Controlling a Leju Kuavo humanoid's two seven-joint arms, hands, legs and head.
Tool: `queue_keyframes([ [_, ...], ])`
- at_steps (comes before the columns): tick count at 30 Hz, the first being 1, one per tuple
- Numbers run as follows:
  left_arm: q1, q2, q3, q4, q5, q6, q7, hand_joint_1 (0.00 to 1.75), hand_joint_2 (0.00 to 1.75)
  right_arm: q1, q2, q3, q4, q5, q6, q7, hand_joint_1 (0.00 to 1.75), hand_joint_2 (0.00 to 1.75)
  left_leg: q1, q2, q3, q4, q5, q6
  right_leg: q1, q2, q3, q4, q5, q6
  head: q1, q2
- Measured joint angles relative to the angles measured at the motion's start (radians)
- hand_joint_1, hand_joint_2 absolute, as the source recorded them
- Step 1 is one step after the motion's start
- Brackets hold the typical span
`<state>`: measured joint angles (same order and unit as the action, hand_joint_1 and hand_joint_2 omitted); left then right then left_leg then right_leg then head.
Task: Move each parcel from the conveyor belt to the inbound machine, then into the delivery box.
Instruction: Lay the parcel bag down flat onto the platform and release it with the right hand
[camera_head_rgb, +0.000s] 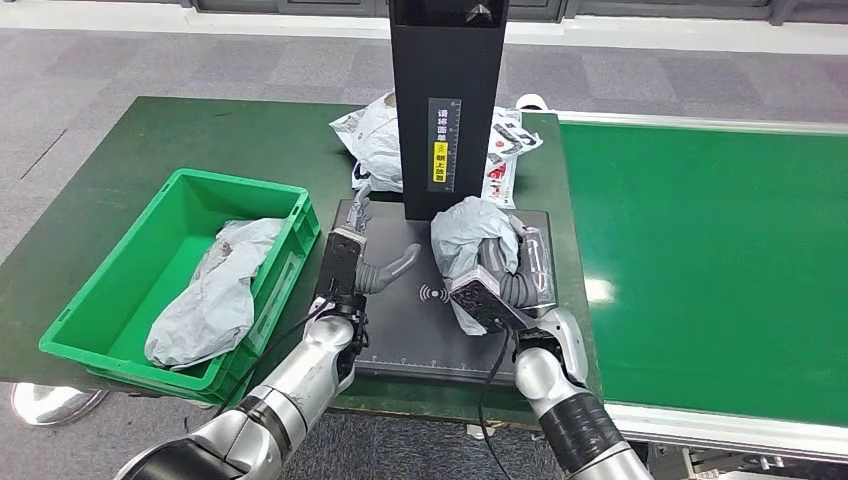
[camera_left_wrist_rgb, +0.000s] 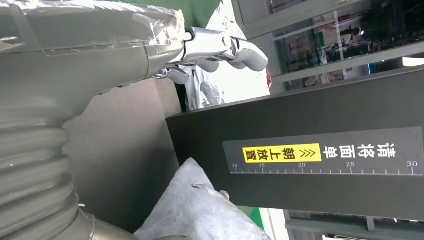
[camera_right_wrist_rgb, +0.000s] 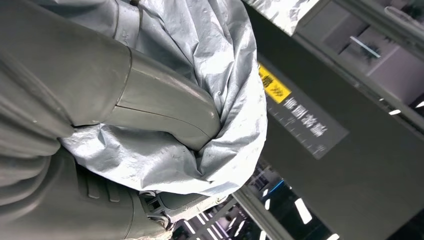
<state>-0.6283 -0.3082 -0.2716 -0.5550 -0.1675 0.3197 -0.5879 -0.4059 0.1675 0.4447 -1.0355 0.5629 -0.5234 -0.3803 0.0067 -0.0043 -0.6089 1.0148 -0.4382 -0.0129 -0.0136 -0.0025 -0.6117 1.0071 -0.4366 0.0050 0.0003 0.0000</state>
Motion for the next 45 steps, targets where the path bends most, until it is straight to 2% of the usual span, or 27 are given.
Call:
queue_keyframes([
  [8, 0.0, 0.005, 0.0, -0.005, 0.001, -0.001, 0.0, 0.0, 1.75, 0.0, 0.0, 0.022, -0.012, -0.004, 0.006, 0.001, 1.75, 1.75, 0.0, 0.0, 0.0, 0.0, 0.0, 0.0, 0.0, 0.0, 0.0, 0.0, 0.0, 0.0, 0.0, 0.0],
  [11, 0.0, 0.006, 0.0, -0.007, 0.009, -0.012, 0.0, 0.0, 1.75, 0.0, 0.0, 0.048, -0.014, 0.005, 0.079, 0.034, 1.75, 1.75, 0.0, 0.0, 0.0, 0.0, 0.0, 0.0, 0.0, 0.0, 0.0, 0.0, 0.0, 0.0, 0.0, 0.0],
  [12, 0.0, 0.006, 0.0, -0.008, 0.013, -0.017, 0.001, 0.0, 1.75, 0.001, 0.0, 0.065, -0.011, 0.01, 0.118, 0.058, 1.51, 1.75, 0.0, 0.0, 0.0, 0.0, 0.0, 0.0, 0.0, 0.001, 0.0, 0.0, 0.0, 0.0, 0.0, 0.0],
  [15, 0.0, 0.006, 0.0, -0.01, 0.025, -0.029, 0.004, 0.0, 1.75, 0.004, 0.0, 0.126, 0.017, 0.018, 0.213, 0.127, 0.31, 1.75, 0.0, 0.0, 0.0, 0.0, 0.0, 0.0, 0.001, 0.0, 0.0, 0.0, 0.0, 0.0, 0.0, 0.0],
  [16, 0.0, 0.006, 0.0, -0.011, 0.029, -0.031, 0.005, 0.0, 1.75, 0.004, 0.0, 0.146, 0.034, 0.02, 0.241, 0.151, 0.11, 1.75, 0.0, 0.0, 0.0, 0.0, 0.0, 0.0, 0.001, 0.0, 0.0, 0.0, 0.0, 0.0, 0.0, 0.0],
  [17, 0.001, 0.006, 0.0, -0.012, 0.034, -0.033, 0.005, 0.0, 1.75, 0.004, -0.001, 0.164, 0.054, 0.022, 0.271, 0.175, 0.04, 1.75, 0.0, 0.0, 0.0, 0.0, 0.0, 0.0, 0.001, 0.0, 0.0, 0.0, 0.0, 0.0, 0.0, 0.0],
  [22, 0.004, 0.006, -0.001, -0.023, 0.057, -0.032, 0.007, 0.0, 1.75, -0.002, -0.003, 0.212, 0.159, 0.035, 0.344, 0.233, 0.0, 1.75, 0.0, 0.0, 0.0, 0.0, 0.0, 0.0, 0.0, 0.0, 0.0, 0.0, 0.0, 0.0, 0.0, 0.0],
  [29, 0.024, 0.016, -0.002, -0.072, 0.099, 0.005, -0.004, 0.0, 1.75, -0.035, -0.003, 0.23, 0.245, 0.096, 0.345, 0.3, 0.0, 1.75, 0.0, 0.0, 0.002, 0.0, 0.0, 0.0, 0.0, 0.0, 0.002, 0.0, 0.0, 0.0, 0.0, 0.0],
  [34, 0.034, 0.03, -0.002, -0.108, 0.124, 0.012, 0.001, 0.0, 1.75, -0.051, -0.003, 0.231, 0.276, 0.114, 0.338, 0.304, 0.0, 1.75, 0.0, 0.0, 0.003, 0.0, 0.0, 0.0, 0.0, 0.0, 0.003, 0.0, 0.0, 0.0, 0.0, 0.0],
  [37, 0.042, 0.039, -0.001, -0.129, 0.151, 0.013, -0.005, 0.0, 1.75, -0.05, -0.004, 0.23, 0.279, 0.098, 0.286, 0.271, 0.0, 1.75, 0.0, 0.0, 0.003, 0.0, 0.001, 0.0, 0.0, 0.0, 0.004, 0.0, 0.0, 0.0, 0.0, 0.0],
  [41, 0.064, 0.049, 0.001, -0.165, 0.18, 0.006, -0.014, 0.0, 1.75, -0.029, -0.01, 0.209, 0.248, 0.047, 0.175, 0.187, 0.0, 1.75, 0.0, 0.0, 0.003, 0.0, 0.001, 0.001, 0.0, 0.0, 0.003, 0.0, 0.001, 0.001, 0.0, 0.0],
  [45, 0.077, 0.054, 0.001, -0.192, 0.186, -0.03, -0.013, 0.0, 1.75, 0.0, -0.014, 0.162, 0.178, -0.067, 0.097, 0.055, 0.0, 1.75, 0.0, 0.0, 0.003, 0.001, 0.001, 0.001, 0.0, 0.0, 0.003, 0.0, 0.001, 0.001, 0.0, 0.0],
])
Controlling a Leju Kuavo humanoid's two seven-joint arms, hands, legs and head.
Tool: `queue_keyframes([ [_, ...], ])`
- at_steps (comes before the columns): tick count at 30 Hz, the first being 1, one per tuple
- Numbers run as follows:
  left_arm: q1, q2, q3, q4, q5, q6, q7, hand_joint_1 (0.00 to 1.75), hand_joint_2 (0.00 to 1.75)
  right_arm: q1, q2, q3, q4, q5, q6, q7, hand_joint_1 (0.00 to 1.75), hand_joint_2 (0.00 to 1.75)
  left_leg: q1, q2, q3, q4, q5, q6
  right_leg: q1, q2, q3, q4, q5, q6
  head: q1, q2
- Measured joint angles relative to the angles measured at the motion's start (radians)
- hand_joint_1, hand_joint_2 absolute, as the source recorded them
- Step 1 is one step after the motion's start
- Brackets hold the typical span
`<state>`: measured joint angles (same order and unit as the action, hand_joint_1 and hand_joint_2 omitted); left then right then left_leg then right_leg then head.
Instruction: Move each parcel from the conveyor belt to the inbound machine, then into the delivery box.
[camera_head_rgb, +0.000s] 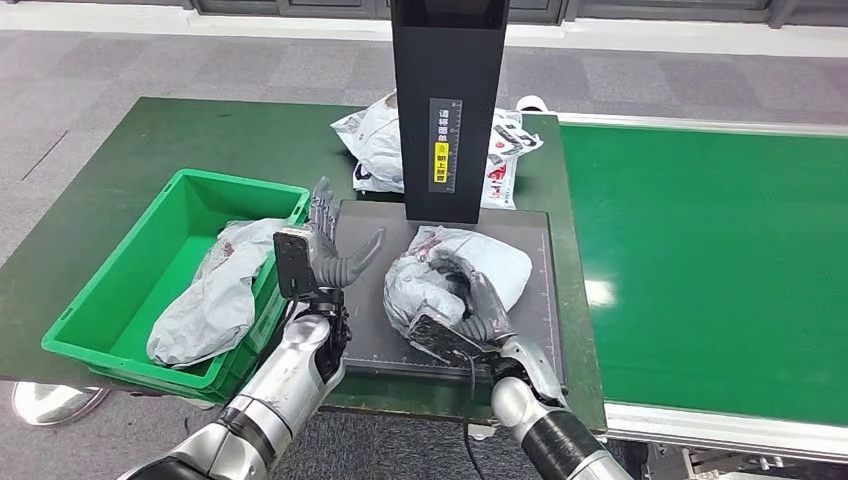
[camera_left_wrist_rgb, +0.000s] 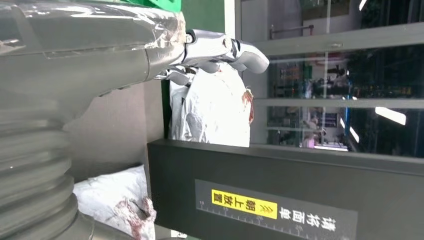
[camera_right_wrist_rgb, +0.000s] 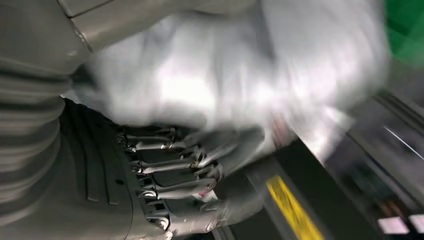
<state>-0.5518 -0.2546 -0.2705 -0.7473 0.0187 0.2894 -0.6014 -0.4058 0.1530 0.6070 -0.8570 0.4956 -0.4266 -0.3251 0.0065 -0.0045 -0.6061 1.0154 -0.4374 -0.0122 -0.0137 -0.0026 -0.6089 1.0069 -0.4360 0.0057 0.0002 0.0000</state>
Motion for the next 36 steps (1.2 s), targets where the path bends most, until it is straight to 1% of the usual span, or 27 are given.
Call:
queue_keyframes([
  [3, 0.003, 0.0, -0.002, -0.015, -0.012, -0.038, -0.002, 0.0, 1.75, 0.023, -0.002, -0.052, -0.061, -0.152, -0.032, -0.136, 0.0, 1.75, 0.0, 0.0, 0.0, 0.0, 0.0, 0.0, 0.0, 0.0, -0.001, 0.0, 0.0, 0.0, 0.0, 0.0],
  [5, 0.004, 0.0, -0.01, -0.025, -0.037, -0.057, -0.002, 0.0, 1.75, 0.034, -0.004, -0.087, -0.095, -0.247, -0.038, -0.204, 0.0, 1.75, 0.0, 0.0, 0.0, 0.0, -0.001, 0.0, 0.0, 0.001, -0.001, 0.0, 0.0, 0.0, 0.0, 0.0],
  [7, 0.004, 0.0, -0.025, -0.033, -0.073, -0.07, 0.002, 0.0, 1.75, 0.042, -0.006, -0.121, -0.121, -0.329, -0.037, -0.252, 0.0, 1.75, 0.0, 0.0, 0.0, 0.0, -0.001, 0.0, 0.0, 0.001, -0.001, 0.0, 0.0, 0.0, 0.0, 0.0],
  [9, 0.004, 0.0, -0.045, -0.039, -0.108, -0.08, 0.008, 0.0, 1.75, 0.051, -0.008, -0.157, -0.144, -0.391, -0.034, -0.283, 0.0, 1.75, 0.0, 0.0, -0.001, 0.0, -0.001, 0.0, 0.0, 0.001, -0.001, 0.0, 0.0, 0.0, 0.0, 0.0],
  [12, 0.004, 0.0, -0.074, -0.046, -0.14, -0.095, 0.016, 0.0, 1.75, 0.068, -0.01, -0.204, -0.169, -0.441, -0.033, -0.304, 0.0, 1.75, 0.0, 0.0, -0.001, 0.0, -0.001, 0.0, 0.0, 0.001, -0.001, 0.0, 0.0, 0.0, 0.0, 0.0],
  [16, 0.005, 0.0, -0.098, -0.047, -0.164, -0.109, 0.023, 0.0, 1.75, 0.086, -0.01, -0.244, -0.187, -0.471, -0.038, -0.326, 0.0, 1.75, 0.0, 0.0, -0.001, 0.0, -0.001, 0.0, 0.0, 0.001, -0.001, 0.0, 0.0, 0.0, 0.0, 0.0],
  [23, 0.005, 0.0, -0.117, -0.047, -0.171, -0.11, 0.027, 0.0, 1.75, 0.097, -0.011, -0.273, -0.2, -0.479, -0.039, -0.333, 0.0, 1.75, 0.0, 0.001, -0.001, 0.0, -0.001, 0.0, 0.0, 0.002, -0.002, 0.0, 0.0, 0.0, 0.0, 0.0],
  [31, 0.005, -0.001, -0.12, -0.046, -0.175, -0.112, 0.028, 0.0, 1.75, 0.1, -0.011, -0.286, -0.203, -0.481, -0.039, -0.337, 0.0, 1.75, 0.0, 0.001, -0.001, 0.0, -0.001, 0.0, 0.0, 0.002, -0.002, 0.0, 0.0, 0.0, 0.0, 0.0],
  [34, 0.002, 0.0, -0.136, -0.037, -0.226, -0.133, 0.057, 0.0, 1.75, 0.1, -0.011, -0.291, -0.203, -0.489, -0.042, -0.341, 0.0, 1.75, 0.0, 0.001, -0.001, 0.0, -0.001, 0.0, 0.0, 0.002, -0.002, 0.0, 0.0, 0.0, 0.0, 0.0],
  [36, -0.012, 0.001, -0.168, -0.01, -0.317, -0.159, 0.109, 0.0, 1.75, 0.098, -0.011, -0.297, -0.203, -0.496, -0.043, -0.342, 0.0, 1.75, 0.0, 0.001, -0.001, 0.0, -0.001, 0.0, 0.0, 0.001, -0.002, 0.0, 0.0, 0.0, 0.0, 0.0],
])
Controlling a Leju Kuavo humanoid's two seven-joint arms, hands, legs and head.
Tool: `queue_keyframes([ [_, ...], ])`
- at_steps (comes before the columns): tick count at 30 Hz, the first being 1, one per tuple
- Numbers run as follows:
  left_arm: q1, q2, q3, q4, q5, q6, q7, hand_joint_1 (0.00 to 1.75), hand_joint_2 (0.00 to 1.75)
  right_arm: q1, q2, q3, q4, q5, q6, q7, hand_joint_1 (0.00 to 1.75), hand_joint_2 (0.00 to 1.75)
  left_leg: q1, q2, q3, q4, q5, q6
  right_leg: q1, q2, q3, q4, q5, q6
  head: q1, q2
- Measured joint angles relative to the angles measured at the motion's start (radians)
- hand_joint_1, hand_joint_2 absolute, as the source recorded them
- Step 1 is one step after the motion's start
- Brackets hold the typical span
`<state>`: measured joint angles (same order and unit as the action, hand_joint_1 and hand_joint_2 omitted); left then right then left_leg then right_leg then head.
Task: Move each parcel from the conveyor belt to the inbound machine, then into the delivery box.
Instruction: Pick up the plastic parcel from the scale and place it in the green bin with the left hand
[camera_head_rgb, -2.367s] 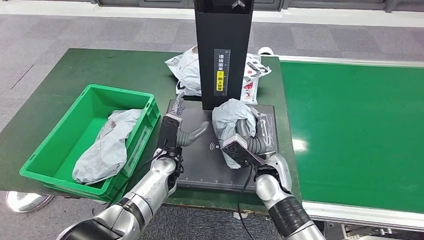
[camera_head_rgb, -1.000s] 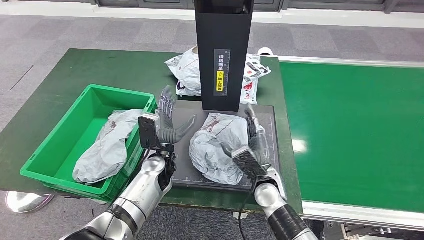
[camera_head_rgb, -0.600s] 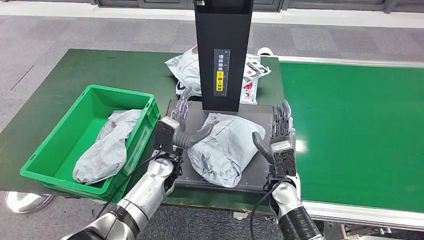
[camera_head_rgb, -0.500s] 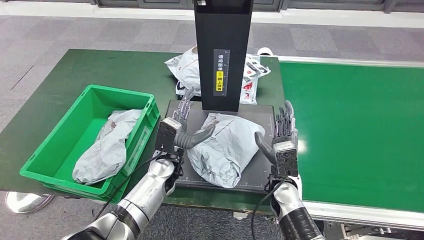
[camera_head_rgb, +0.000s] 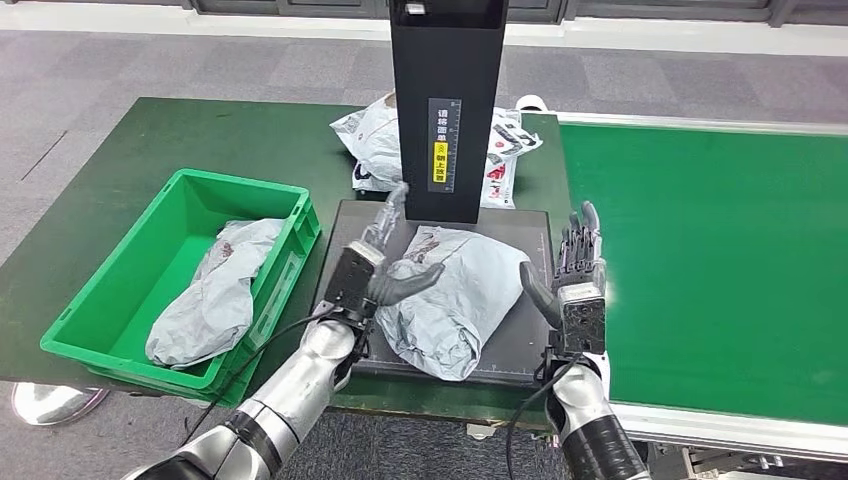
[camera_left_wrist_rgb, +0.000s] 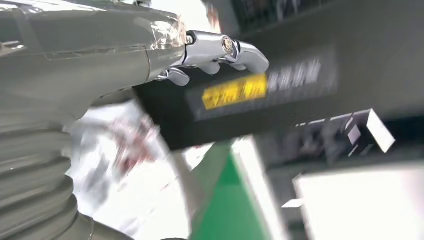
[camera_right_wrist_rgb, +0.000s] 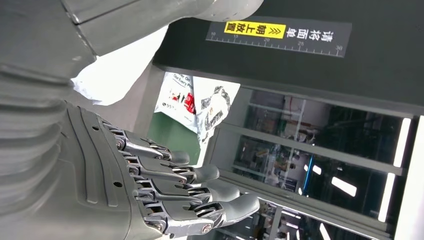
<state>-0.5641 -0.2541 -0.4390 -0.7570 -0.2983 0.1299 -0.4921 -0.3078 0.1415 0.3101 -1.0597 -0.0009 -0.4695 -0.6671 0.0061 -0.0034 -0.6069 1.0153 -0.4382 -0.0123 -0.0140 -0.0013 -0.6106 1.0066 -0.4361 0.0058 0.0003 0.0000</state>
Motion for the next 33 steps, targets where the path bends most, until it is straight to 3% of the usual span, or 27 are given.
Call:
queue_keyframes([
  [3, -0.044, 0.0, -0.089, 0.09, -0.224, -0.024, 0.13, 0.0, 1.75, -0.011, 0.0, -0.015, 0.005, -0.008, 0.007, 0.0, 0.0, 1.75, 0.0, 0.0, 0.0, 0.0, 0.0, 0.0, 0.0, 0.0, 0.0, 0.0, 0.0, 0.0, 0.0, 0.0],
  [7, -0.086, -0.003, -0.209, 0.203, -0.486, -0.035, 0.331, 1.75, 1.75, -0.024, 0.001, -0.033, 0.011, 0.009, 0.016, -0.001, 0.0, 1.75, -0.001, 0.0, 0.0, 0.0, 0.0, 0.0, 0.0, 0.001, 0.0, 0.0, 0.0, 0.0, 0.0, 0.0],
  [9, -0.112, -0.004, -0.273, 0.255, -0.588, -0.052, 0.443, 1.75, 1.75, -0.025, 0.003, -0.04, 0.012, 0.027, 0.019, 0.0, 0.0, 1.75, 0.0, 0.0, 0.001, 0.0, 0.0, 0.0, 0.0, 0.0, 0.001, 0.0, 0.0, 0.0, 0.0, 0.0],
  [12, -0.161, -0.004, -0.336, 0.314, -0.66, -0.063, 0.525, 1.75, 1.75, -0.024, 0.011, -0.049, 0.011, 0.057, 0.025, 0.008, 0.0, 1.75, 0.0, -0.001, 0.003, 0.0, 0.0, 0.0, 0.0, -0.002, 0.004, 0.0, 0.0, 0.0, 0.0, 0.0],
  [21, -0.222, 0.015, -0.346, 0.372, -0.708, -0.002, 0.544, 1.75, 1.75, 0.0, 0.019, -0.066, -0.012, 0.087, 0.062, 0.037, 0.0, 1.75, 0.0, 0.0, 0.006, 0.0, 0.001, 0.0, 0.0, -0.001, 0.007, 0.0, 0.001, -0.001, 0.0, 0.0],
  [29, -0.222, 0.043, -0.206, 0.33, -0.708, 0.363, 0.546, 1.75, 1.75, 0.063, 0.018, -0.081, -0.081, 0.084, 0.038, 0.053, 0.0, 1.75, 0.0, 0.002, 0.004, 0.0, 0.002, -0.001, 0.0, 0.001, 0.003, 0.0, 0.002, -0.001, 0.0, 0.0],
  [33, -0.221, 0.076, -0.104, 0.241, -0.736, 0.451, 0.528, 1.75, 1.75, 0.09, 0.018, -0.082, -0.111, 0.079, 0.029, 0.053, 0.0, 1.75, 0.0, 0.001, 0.002, 0.0, 0.002, -0.002, 0.001, 0.001, 0.001, 0.0, 0.002, -0.002, 0.0, 0.0],
])
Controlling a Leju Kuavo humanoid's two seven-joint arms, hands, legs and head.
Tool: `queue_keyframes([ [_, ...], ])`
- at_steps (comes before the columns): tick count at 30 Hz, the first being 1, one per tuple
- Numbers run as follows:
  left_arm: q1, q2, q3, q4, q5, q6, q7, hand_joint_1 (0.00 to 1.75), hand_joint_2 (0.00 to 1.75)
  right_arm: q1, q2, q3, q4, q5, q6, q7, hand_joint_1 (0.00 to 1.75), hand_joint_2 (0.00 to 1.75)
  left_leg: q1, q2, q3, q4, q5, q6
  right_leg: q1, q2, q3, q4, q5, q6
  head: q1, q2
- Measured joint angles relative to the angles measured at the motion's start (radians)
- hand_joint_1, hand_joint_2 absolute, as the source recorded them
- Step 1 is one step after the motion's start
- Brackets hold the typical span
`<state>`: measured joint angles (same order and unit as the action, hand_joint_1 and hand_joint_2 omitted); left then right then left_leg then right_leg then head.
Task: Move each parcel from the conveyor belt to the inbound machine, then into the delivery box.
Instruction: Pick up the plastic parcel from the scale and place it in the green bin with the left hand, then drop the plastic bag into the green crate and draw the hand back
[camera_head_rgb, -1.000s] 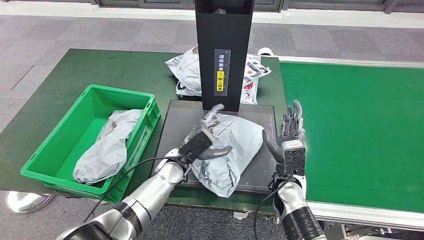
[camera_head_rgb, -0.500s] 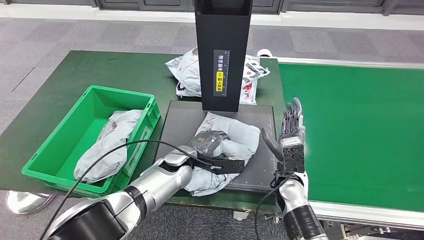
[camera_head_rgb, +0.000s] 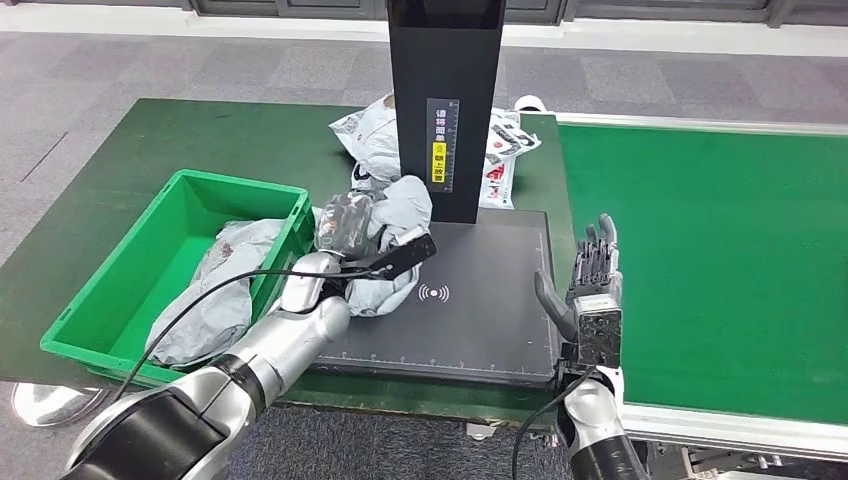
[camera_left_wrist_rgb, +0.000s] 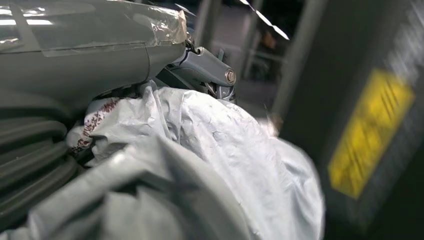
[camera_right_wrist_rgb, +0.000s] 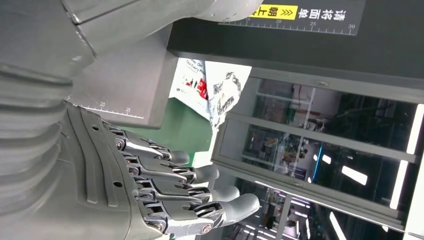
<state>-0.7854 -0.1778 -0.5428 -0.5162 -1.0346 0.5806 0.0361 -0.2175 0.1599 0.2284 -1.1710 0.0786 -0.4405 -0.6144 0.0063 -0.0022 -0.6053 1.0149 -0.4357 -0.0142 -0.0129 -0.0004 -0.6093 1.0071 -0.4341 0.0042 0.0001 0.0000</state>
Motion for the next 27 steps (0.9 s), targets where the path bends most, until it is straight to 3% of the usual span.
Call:
queue_keyframes([
  [4, 0.022, 0.033, 0.073, -0.107, -0.102, 0.072, 0.031, 1.75, 1.75, 0.012, 0.0, 0.0, -0.015, -0.006, -0.006, -0.001, 0.0, 1.75, 0.0, 0.0, -0.003, 0.0, 0.0, 0.0, 0.0, 0.001, -0.002, 0.0, 0.0, 0.0, 0.0, 0.0],
  [7, 0.056, 0.092, 0.169, -0.263, -0.254, 0.106, 0.077, 1.75, 1.75, 0.026, 0.0, 0.0, -0.025, -0.014, -0.013, -0.004, 0.0, 1.75, 0.0, 0.003, -0.004, 0.0, -0.001, 0.0, 0.0, 0.003, -0.004, 0.0, 0.0, 0.0, 0.0, 0.0],
  [15, 0.197, 0.243, 0.542, -0.595, -0.374, 0.117, -0.01, 1.75, 1.75, 0.074, -0.002, -0.01, -0.049, -0.028, -0.022, -0.017, 0.0, 1.75, 0.001, 0.009, -0.003, -0.002, -0.003, -0.003, 0.003, 0.008, -0.007, 0.0, -0.002, -0.003, 0.0, 0.0],
  [19, 0.272, 0.291, 0.67, -0.62, -0.471, 0.109, 0.074, 1.75, 1.75, 0.091, -0.003, -0.014, -0.065, -0.025, -0.027, -0.015, 0.0, 1.75, 0.002, 0.008, -0.003, -0.002, -0.003, -0.003, 0.003, 0.006, -0.007, 0.0, -0.003, -0.005, 0.0, 0.0],
  [24, 0.285, 0.338, 0.724, -0.541, -0.497, 0.068, 0.148, 1.75, 1.75, 0.096, -0.005, -0.017, -0.085, -0.025, -0.03, -0.011, 0.0, 1.75, 0.002, 0.007, -0.004, -0.001, -0.003, -0.003, 0.003, 0.006, -0.007, 0.0, -0.003, -0.005, 0.0, 0.0],
  [25, 0.283, 0.345, 0.725, -0.527, -0.498, 0.048, 0.158, 1.52, 1.75, 0.097, -0.006, -0.017, -0.087, -0.025, -0.03, -0.01, 0.0, 1.75, 0.002, 0.007, -0.003, -0.001, -0.003, -0.003, 0.003, 0.006, -0.007, 0.0, -0.003, -0.005, 0.0, 0.0],
  [27, 0.274, 0.361, 0.722, -0.489, -0.501, -0.051, 0.186, 0.65, 1.75, 0.097, -0.007, -0.017, -0.092, -0.025, -0.025, -0.005, 0.0, 1.75, 0.002, 0.007, -0.003, -0.001, -0.003, -0.003, 0.003, 0.005, -0.007, 0.0, -0.003, -0.005, 0.0, 0.0],
])
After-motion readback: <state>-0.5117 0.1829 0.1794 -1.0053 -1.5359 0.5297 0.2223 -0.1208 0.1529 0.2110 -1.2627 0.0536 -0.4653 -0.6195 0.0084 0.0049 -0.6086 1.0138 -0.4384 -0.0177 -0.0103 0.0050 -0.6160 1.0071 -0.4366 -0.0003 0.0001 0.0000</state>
